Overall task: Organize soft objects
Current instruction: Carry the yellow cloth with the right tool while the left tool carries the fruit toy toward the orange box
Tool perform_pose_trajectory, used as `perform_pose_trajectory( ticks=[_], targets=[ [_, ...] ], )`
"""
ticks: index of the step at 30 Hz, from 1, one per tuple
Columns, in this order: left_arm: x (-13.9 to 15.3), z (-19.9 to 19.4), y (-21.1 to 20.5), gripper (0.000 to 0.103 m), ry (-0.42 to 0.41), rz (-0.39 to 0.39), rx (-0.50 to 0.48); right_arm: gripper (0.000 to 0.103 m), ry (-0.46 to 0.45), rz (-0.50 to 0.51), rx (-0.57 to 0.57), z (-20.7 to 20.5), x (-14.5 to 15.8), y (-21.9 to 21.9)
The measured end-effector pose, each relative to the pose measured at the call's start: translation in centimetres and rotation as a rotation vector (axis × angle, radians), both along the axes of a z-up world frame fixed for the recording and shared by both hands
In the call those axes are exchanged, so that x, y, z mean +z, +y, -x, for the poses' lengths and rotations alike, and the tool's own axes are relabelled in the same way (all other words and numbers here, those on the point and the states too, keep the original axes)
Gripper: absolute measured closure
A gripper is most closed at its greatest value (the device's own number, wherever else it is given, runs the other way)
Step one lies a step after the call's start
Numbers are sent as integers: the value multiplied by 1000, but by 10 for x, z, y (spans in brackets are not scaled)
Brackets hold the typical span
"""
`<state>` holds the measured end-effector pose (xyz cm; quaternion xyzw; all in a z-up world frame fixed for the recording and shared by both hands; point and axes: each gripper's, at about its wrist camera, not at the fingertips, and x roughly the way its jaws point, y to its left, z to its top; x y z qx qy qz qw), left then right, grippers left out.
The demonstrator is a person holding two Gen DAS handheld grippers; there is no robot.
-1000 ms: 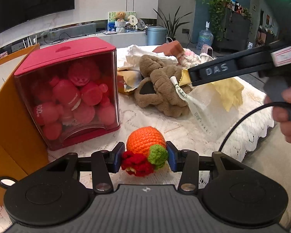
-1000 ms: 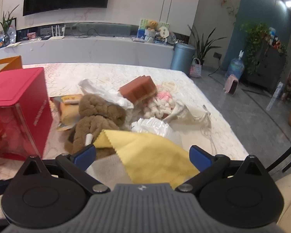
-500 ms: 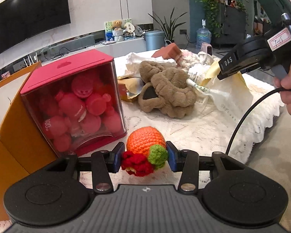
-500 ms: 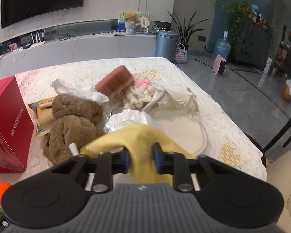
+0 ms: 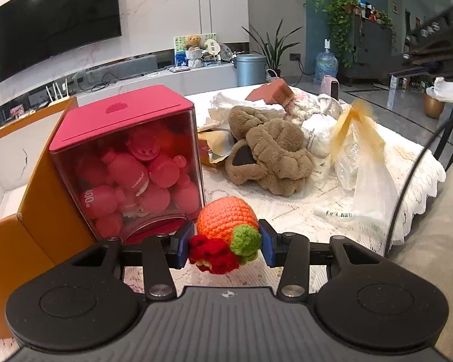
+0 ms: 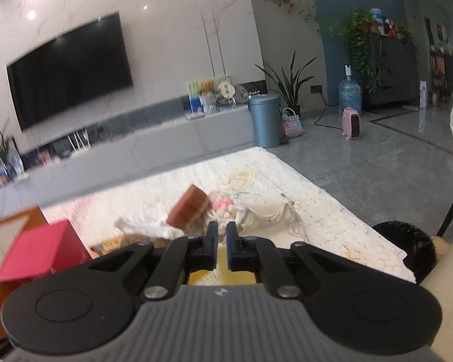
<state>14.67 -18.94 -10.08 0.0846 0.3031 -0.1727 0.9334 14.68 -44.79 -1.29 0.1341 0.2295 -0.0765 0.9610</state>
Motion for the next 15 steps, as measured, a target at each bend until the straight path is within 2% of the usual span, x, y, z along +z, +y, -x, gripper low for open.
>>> perform_pose_trajectory(
  ticks=[3,5,6,7,8,9,10,12,15],
  targets=[
    [2,-2,0,51,9,5,7,101,34,30,-3,-1,-2,0],
    [4,-1,-1,51,0,2,8,97,73,61,-5,-5,-7,3],
    [4,0,-1,51,-3,-2,4,91,101,68,1,-8,-11,5],
    [4,1,-2,51,-6,-4,1,69,120,68,6,-11,-15,6],
    [5,1,-2,51,-7,-3,-2,56,132,59,10,-13,-19,7],
    [5,1,-3,51,-7,-1,-4,36,135,44,12,-16,-22,7],
    [5,2,-3,51,-4,0,-2,29,134,24,14,-18,-26,8],
    [5,1,-3,51,0,-1,-2,29,149,-16,9,-25,-32,10],
    [6,1,-2,51,-2,0,-5,22,168,-40,-26,-35,-42,14]
  ],
)
